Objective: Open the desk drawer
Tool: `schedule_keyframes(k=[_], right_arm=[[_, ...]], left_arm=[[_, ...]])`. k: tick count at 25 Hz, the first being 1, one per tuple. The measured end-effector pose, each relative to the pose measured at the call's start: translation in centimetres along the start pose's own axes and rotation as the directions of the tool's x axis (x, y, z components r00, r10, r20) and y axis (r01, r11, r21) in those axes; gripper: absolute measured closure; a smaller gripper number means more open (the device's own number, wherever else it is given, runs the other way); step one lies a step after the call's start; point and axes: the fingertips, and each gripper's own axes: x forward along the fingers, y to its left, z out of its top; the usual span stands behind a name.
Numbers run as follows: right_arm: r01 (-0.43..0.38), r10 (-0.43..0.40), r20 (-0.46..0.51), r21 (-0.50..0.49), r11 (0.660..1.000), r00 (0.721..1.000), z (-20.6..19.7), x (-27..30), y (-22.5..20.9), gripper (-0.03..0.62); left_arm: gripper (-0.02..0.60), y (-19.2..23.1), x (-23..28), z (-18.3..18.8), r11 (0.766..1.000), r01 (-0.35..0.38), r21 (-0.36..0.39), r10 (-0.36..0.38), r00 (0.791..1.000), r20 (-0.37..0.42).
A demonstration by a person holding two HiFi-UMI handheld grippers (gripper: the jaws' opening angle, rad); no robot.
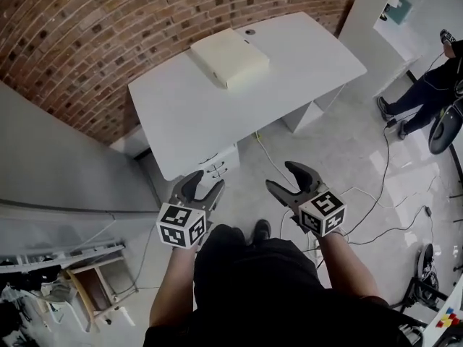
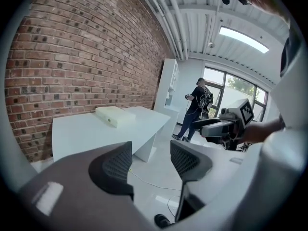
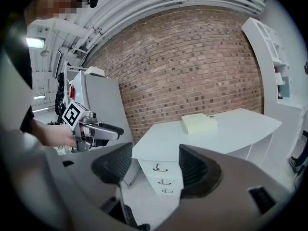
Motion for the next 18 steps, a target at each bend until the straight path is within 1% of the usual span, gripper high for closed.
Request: schedule_keyframes(k=[3, 6, 10, 13, 16, 18], right_arm=[[-0.004, 0.005, -0.020, 0.029, 1.000, 1.000, -1.3, 0.4, -1.7, 0.315], [-0.005, 0.008, -0.039, 0.073, 0.997, 0.999, -2.7, 0.4, -2.7, 0.313], [0.007, 0.004, -0.085, 0.125, 0.992, 0.996, -4.8, 1.9, -4.1, 0.313], [0.004, 0.010, -0.117, 0.118, 0.993, 0.993, -6.2, 3.7, -4.7, 0.314], [0.017, 0.000, -0.137, 0.118, 0.993, 0.991, -7.9, 5.2, -5.8, 0.314], [0.027, -0.009, -0.138, 0.128, 0.991, 0.990, -8.9, 6.5, -6.7, 0.314]], left_arm=[[0.327, -1.5, 2.0, -1.5, 1.000, 0.018, -0.008, -0.018, 0.999, -0.046], [0.327, -2.0, 3.8, -3.3, 0.999, 0.036, -0.028, -0.038, 0.995, -0.097], [0.327, -1.0, 6.4, -5.3, 0.997, 0.056, -0.054, -0.064, 0.986, -0.155], [0.327, 0.1, 8.3, -6.9, 0.997, 0.060, -0.052, -0.069, 0.981, -0.183], [0.328, 1.1, 10.1, -9.7, 0.997, 0.051, -0.064, -0.064, 0.974, -0.219], [0.329, 2.3, 11.7, -11.7, 0.997, 0.041, -0.059, -0.054, 0.968, -0.244]])
